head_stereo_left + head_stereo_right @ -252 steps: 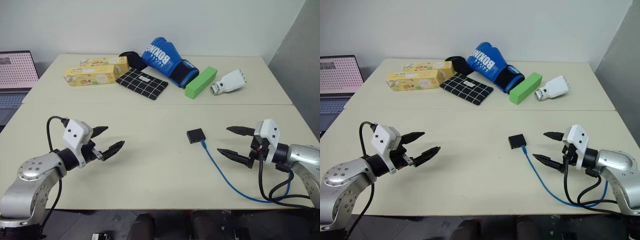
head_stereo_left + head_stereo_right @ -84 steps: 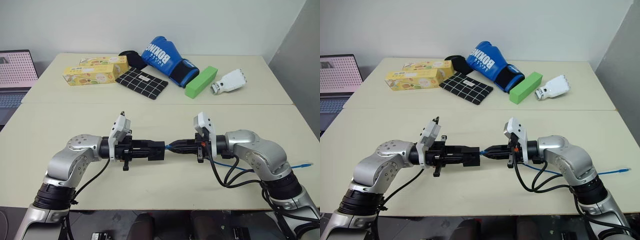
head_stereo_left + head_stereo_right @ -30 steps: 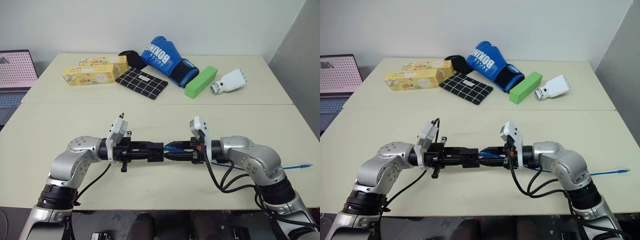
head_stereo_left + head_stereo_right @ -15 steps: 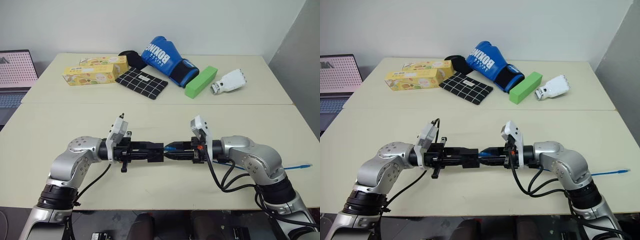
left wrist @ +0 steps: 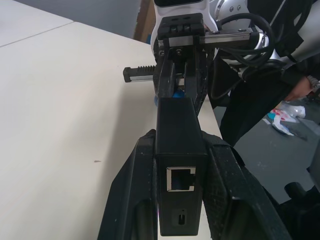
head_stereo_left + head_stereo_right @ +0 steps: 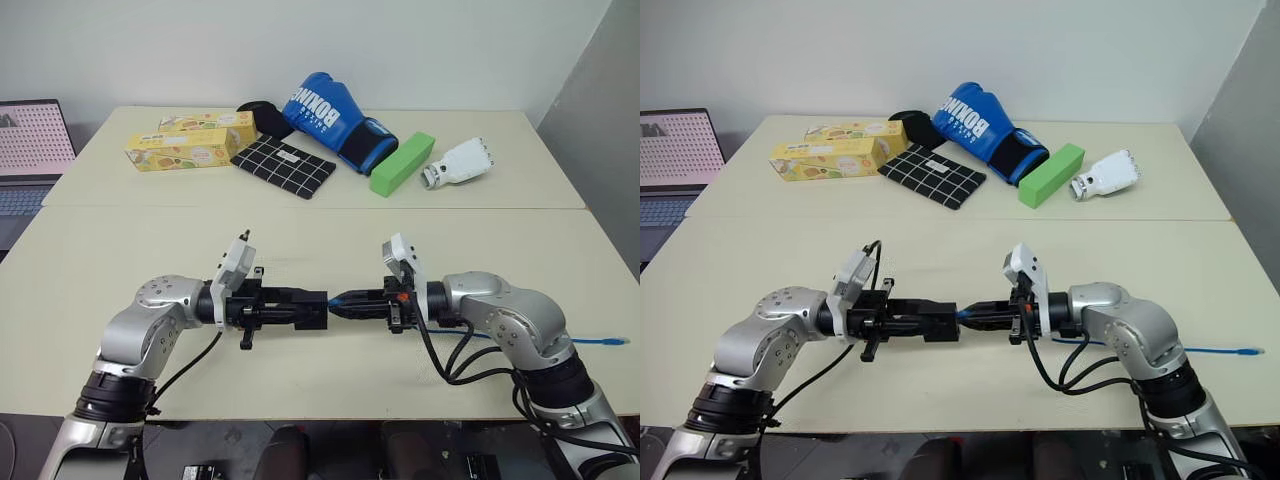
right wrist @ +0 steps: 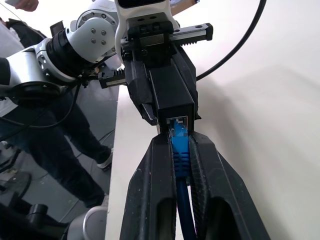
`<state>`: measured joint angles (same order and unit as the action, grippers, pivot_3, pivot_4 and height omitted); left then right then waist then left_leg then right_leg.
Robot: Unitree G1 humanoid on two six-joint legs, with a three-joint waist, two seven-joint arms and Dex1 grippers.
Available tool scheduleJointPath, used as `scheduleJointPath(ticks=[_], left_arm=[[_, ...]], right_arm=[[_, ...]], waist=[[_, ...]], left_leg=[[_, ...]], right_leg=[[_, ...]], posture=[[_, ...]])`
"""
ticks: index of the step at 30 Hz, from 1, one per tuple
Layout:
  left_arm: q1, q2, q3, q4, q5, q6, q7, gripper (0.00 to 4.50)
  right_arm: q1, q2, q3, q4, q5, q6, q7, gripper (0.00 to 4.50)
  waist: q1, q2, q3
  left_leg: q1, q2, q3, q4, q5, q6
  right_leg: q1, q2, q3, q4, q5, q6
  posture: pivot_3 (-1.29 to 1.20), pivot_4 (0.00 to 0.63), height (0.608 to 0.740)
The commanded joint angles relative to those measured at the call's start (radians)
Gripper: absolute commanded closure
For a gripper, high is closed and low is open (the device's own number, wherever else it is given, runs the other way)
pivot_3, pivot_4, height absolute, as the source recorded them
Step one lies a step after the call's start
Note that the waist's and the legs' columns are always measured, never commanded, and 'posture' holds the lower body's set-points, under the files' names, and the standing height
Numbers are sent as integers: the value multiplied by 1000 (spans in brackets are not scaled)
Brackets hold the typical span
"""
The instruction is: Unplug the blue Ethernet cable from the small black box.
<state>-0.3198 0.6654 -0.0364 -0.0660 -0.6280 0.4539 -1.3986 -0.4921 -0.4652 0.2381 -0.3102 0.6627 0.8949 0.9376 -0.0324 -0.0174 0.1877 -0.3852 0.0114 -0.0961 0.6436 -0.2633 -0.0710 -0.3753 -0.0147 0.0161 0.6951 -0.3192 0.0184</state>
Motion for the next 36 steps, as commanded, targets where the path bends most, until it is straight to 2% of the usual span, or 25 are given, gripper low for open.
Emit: scheduleJointPath(ticks=[1, 10, 12, 15, 17, 19, 22, 24, 25, 26, 29, 32, 36], left_arm=[[12, 23, 24, -13, 0, -6, -3, 3711], [141, 96, 127, -2, 22, -45, 35, 3711], [153, 90, 148, -7, 16, -39, 61, 3711], [159, 58, 179, -50, -24, 9, 137, 3711], [161, 43, 185, -78, -37, 34, 181, 3711], [170, 39, 176, -109, -43, 68, 214, 3711], [190, 28, 171, -147, -51, 101, 260, 3711], [200, 18, 175, -166, -60, 114, 288, 3711], [205, 12, 179, -174, -59, 119, 308, 3711], [208, 5, 182, -180, -57, 120, 326, 3711], [209, -19, 193, -183, -47, 128, 396, 3711], [194, -59, 212, -162, -35, 106, 474, 3711], [167, -98, 239, -96, 45, 0, 562, 3711]], right_arm=[[-19, -34, -17, -9, 20, 7, 35, 4428], [-2, -94, -46, 64, -19, -47, 48, 4461], [-19, -59, -59, 129, -77, -118, -9, 4461], [-79, 17, -44, 352, -293, -376, -187, 4462], [-110, 57, -46, 479, -382, -499, -267, 4462], [-147, 99, -54, 614, -448, -606, -341, 4462], [-181, 140, -74, 732, -486, -659, -387, 4462], [-185, 151, -81, 762, -496, -667, -393, 3719], [-182, 154, -83, 763, -498, -664, -386, 3618], [-179, 155, -87, 759, -496, -660, -375, 3233], [-164, 140, -97, 708, -484, -634, -339, 2492], [-146, 93, -106, 614, -466, -590, -282, 1827], [-108, -4, -89, 413, -432, -537, -151, 675]], waist=[[0, 0, 0], [-2, 0, 0], [0, 0, 0], [0, 0, 0], [-1, 0, 0], [0, 0, 0], [-2, 0, 0], [-2, 0, 0], [-2, 0, 0], [-1, 0, 0], [-1, 0, 0], [1, 0, 0], [3, 0, 0]], left_leg=[[0, 0, 0, 0, 0, 0], [0, 1, 1, -1, 0, 0], [0, 1, 0, -1, 0, 0], [0, 1, 0, 0, 0, 0], [0, 1, 1, 0, 0, 0], [0, 1, 1, -1, 0, 0], [-3, 1, 4, -1, 0, 0], [-7, 2, 4, -1, 0, 0], [-9, 2, 3, 0, 0, -1], [-11, 2, 3, 0, 0, -1], [-11, 2, 3, 1, 0, -1], [-11, 2, 3, 1, 0, 0], [-12, 1, 2, 1, 0, 0]], right_leg=[[0, 0, 0, 0, 0, 0], [-1, 0, 1, -1, 0, 0], [-1, -1, 0, -1, 0, 0], [-1, -1, 0, 0, 0, 0], [-1, -1, 1, 1, 0, 0], [-2, -1, 1, 1, 0, 0], [-5, -1, 2, 1, 0, 0], [-9, -3, 2, 1, 0, 0], [-11, -4, 2, 2, 0, 0], [-12, -4, 2, 2, 0, 0], [-12, -4, 2, 2, 0, 0], [-12, -4, 2, 3, 0, 0], [-12, -4, 1, 2, 0, 0]], posture=[[0, 150, 740], [0, 150, 740], [0, 150, 740], [0, 150, 740], [0, 150, 740], [0, 150, 740], [0, 150, 740], [0, 150, 740], [0, 150, 740], [0, 150, 740], [0, 150, 740], [0, 150, 740], [0, 150, 740]])
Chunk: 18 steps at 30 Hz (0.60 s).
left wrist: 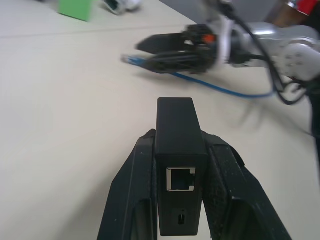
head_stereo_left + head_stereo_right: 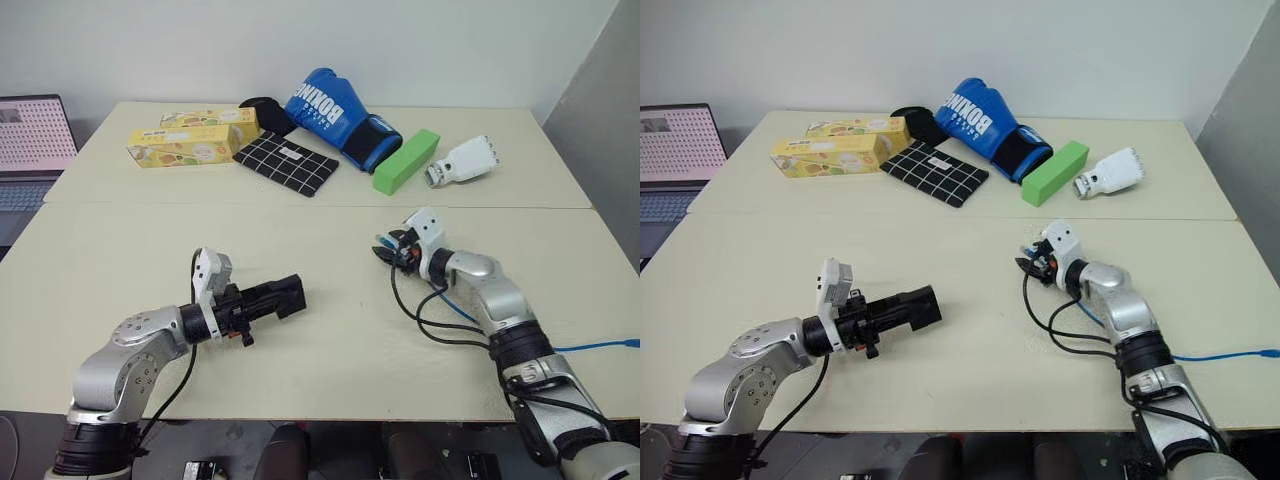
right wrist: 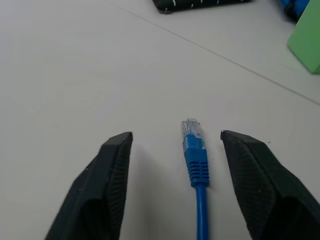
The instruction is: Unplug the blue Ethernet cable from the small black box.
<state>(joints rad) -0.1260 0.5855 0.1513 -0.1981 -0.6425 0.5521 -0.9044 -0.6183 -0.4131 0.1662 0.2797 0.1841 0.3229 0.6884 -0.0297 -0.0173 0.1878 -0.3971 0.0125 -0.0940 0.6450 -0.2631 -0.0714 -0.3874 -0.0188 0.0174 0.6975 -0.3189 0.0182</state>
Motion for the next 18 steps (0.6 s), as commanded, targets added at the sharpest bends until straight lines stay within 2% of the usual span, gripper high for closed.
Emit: scheduleJointPath(ticks=[1, 8, 14, 18], left_arm=[[-35, -29, 62, 62, 87, -141, 93, 3711], [-117, -111, 82, 300, 312, -498, 286, 3711], [-202, -175, 88, 593, 422, -759, 406, 3711], [-228, -196, 102, 685, 415, -792, 439, 3711]], right_arm=[[24, -77, -14, -225, 59, 45, 129, 675], [25, -175, 38, -541, 192, 221, 303, 675], [-24, -145, 88, -570, 176, 276, 289, 675], [-34, -137, 101, -566, 164, 274, 289, 675]], waist=[[0, 0, 0], [-2, 0, 0], [0, -1, -1], [0, -1, -1]], left_leg=[[0, 0, 0, 0, 0, 0], [1, 0, -1, 0, 0, 0], [0, -2, -1, 1, 0, 0], [-1, -2, -2, 1, 0, 0]], right_leg=[[0, 0, 0, 0, 0, 0], [0, 0, -1, 0, 0, 0], [1, -1, -2, 0, 0, 0], [0, -1, -2, 0, 0, 0]], posture=[[0, 150, 740], [0, 150, 740], [0, 150, 740], [0, 150, 740]])
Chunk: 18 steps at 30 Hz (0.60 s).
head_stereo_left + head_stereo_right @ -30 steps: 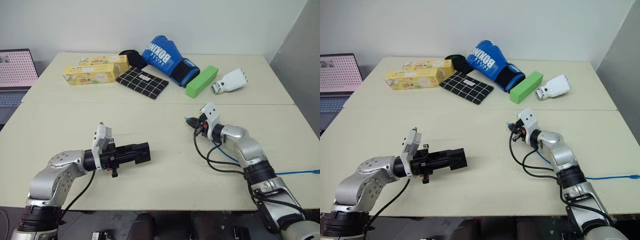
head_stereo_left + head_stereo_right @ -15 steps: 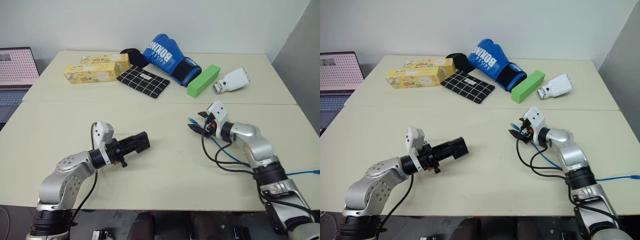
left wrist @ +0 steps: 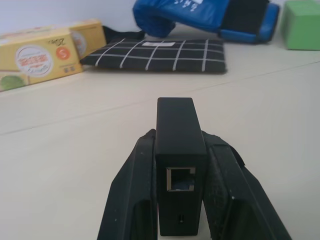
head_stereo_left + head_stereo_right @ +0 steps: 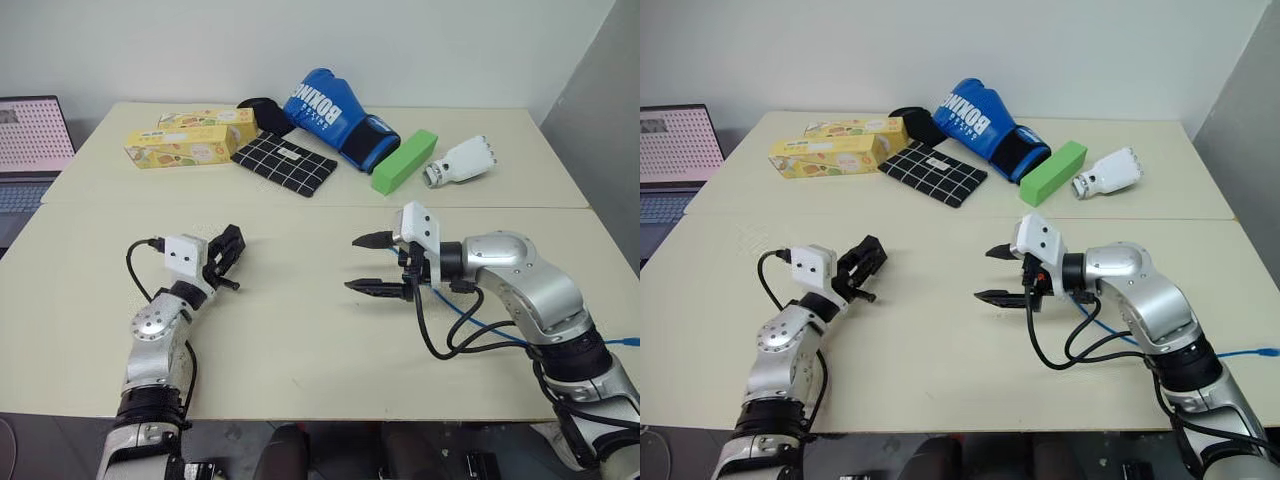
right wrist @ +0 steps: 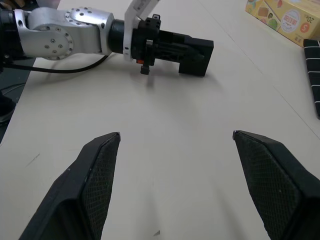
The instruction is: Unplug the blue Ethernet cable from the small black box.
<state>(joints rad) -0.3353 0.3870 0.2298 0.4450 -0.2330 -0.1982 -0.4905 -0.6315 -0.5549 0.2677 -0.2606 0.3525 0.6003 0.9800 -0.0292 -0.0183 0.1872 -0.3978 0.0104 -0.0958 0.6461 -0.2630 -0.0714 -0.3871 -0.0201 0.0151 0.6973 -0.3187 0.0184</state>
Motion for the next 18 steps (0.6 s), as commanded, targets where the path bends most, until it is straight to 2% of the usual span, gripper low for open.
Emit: scheduleJointPath(ticks=[1, 2, 4, 10, 14, 18], left_arm=[[-15, -3, 22, 47, -1, -37, 22, 3361], [-8, -8, 21, 46, -14, -33, 11, 3010], [4, -16, 26, 38, -39, -19, -2, 2760], [74, -17, 32, -79, -71, 57, 4, 1401], [187, 23, 39, -310, -103, 243, 31, 457], [279, 108, 59, -503, -121, 394, 15, 457]], right_arm=[[-23, 7, 2, -24, -7, -3, -5, 633], [-25, 11, 4, -24, -9, -3, -7, 622], [-27, 18, 2, -24, -11, 2, -12, 622], [-17, 18, -5, -37, -14, 15, -21, 622], [1, 21, -27, -54, 0, 42, -50, 622], [44, 0, -75, -60, 16, 77, -74, 622]], waist=[[0, 0, 0], [-1, 0, 0], [-2, 0, 0], [-3, 0, 0], [-4, 0, 0], [-3, 0, 0]], left_leg=[[0, 0, 0, 0, 0, 0], [0, 0, 0, 0, 0, 0], [0, 0, 0, 0, 0, 0], [0, 1, 0, 0, 0, 0], [1, 1, 0, 0, 0, 0], [0, 2, -2, 0, 0, 0]], right_leg=[[0, 0, 0, 0, 0, 0], [0, 0, 0, 0, 0, 0], [0, 0, 0, 0, 0, 0], [0, 0, 0, 0, 0, 0], [0, 0, 1, 0, 0, 0], [0, 0, 1, 1, 0, 0]], posture=[[0, 150, 740], [0, 150, 740], [0, 150, 740], [0, 150, 740], [0, 150, 740], [0, 150, 740]])
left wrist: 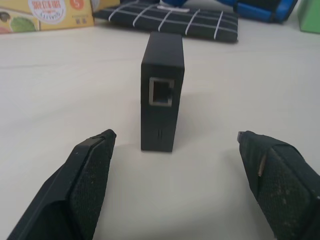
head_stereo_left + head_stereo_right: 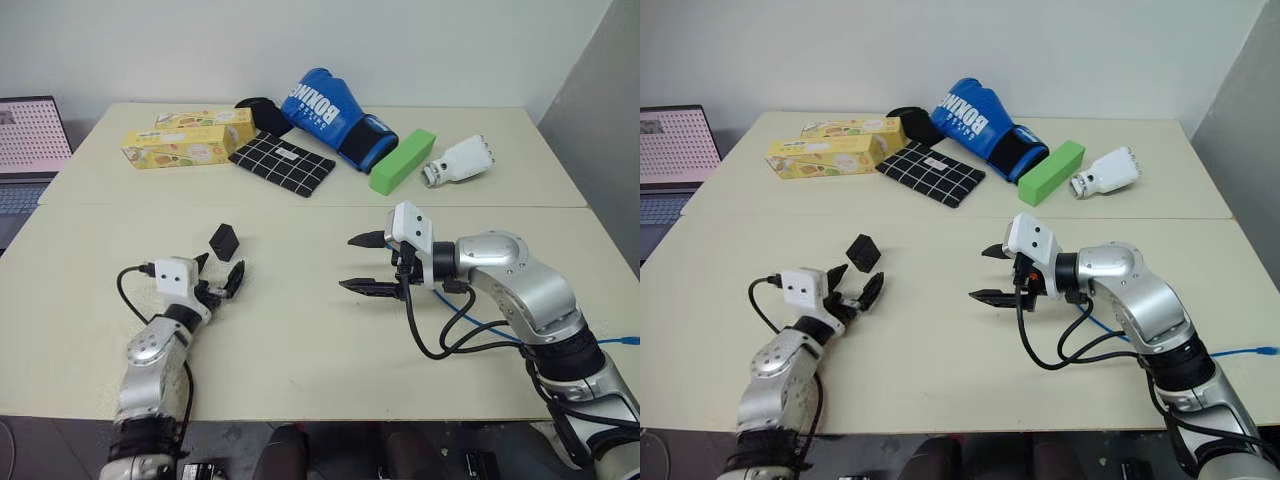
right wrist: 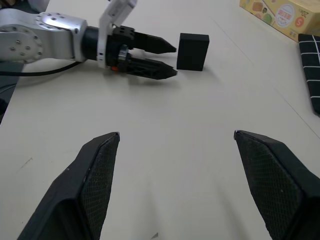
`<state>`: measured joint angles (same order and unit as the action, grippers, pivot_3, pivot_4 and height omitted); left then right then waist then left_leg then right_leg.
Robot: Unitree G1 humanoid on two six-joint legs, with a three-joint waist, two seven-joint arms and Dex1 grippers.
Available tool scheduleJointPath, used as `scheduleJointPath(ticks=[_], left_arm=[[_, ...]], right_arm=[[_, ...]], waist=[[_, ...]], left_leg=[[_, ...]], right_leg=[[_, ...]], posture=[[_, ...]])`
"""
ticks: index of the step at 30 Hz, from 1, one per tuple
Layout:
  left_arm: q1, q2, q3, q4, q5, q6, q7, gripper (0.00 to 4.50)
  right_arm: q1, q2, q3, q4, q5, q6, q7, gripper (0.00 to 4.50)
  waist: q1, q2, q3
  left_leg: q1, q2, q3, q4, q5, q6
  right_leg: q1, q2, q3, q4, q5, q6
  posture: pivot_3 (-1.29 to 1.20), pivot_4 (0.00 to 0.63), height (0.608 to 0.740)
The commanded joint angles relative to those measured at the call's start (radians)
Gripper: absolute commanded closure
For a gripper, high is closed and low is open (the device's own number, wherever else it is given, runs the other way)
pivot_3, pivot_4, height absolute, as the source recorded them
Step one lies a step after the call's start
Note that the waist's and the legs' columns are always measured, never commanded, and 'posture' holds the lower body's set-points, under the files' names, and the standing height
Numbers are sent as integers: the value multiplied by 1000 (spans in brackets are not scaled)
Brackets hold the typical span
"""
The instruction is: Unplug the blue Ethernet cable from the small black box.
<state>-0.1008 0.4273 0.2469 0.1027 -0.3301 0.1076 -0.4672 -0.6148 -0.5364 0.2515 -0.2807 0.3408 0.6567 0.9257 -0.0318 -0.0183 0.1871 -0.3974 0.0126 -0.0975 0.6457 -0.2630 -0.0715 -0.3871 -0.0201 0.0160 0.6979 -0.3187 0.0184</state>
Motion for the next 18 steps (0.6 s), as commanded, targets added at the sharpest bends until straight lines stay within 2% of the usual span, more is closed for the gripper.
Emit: scheduleJointPath(ticks=[1, 7, 12, 18], left_arm=[[63, 103, 51, -199, -21, 119, -18, 457], [89, 257, 122, -291, -101, 248, -129, 457], [52, 387, 161, -245, -158, 289, -280, 457], [20, 436, 164, -214, -198, 321, -371, 457]], right_arm=[[43, -31, -80, -40, 33, 32, -25, 622], [86, -116, -205, -24, 76, 83, -27, 622], [112, -204, -267, -2, 93, 102, -1, 622], [126, -251, -265, -3, 86, 88, 4, 622]], waist=[[0, 0, 0], [4, 0, 0], [2, 0, 0], [-2, 0, 0]], left_leg=[[0, 0, -1, 0, 0, 0], [0, -1, 0, 0, 0, 0], [0, -1, 1, 0, 0, 0], [1, -1, 3, -1, 0, 0]], right_leg=[[0, 0, 0, 0, 0, 0], [1, 1, -1, 0, 0, 0], [1, 1, -1, -1, 0, 0], [1, 1, 0, 0, 0, 0]], posture=[[0, 150, 740], [0, 150, 740], [0, 150, 740], [0, 150, 740]])
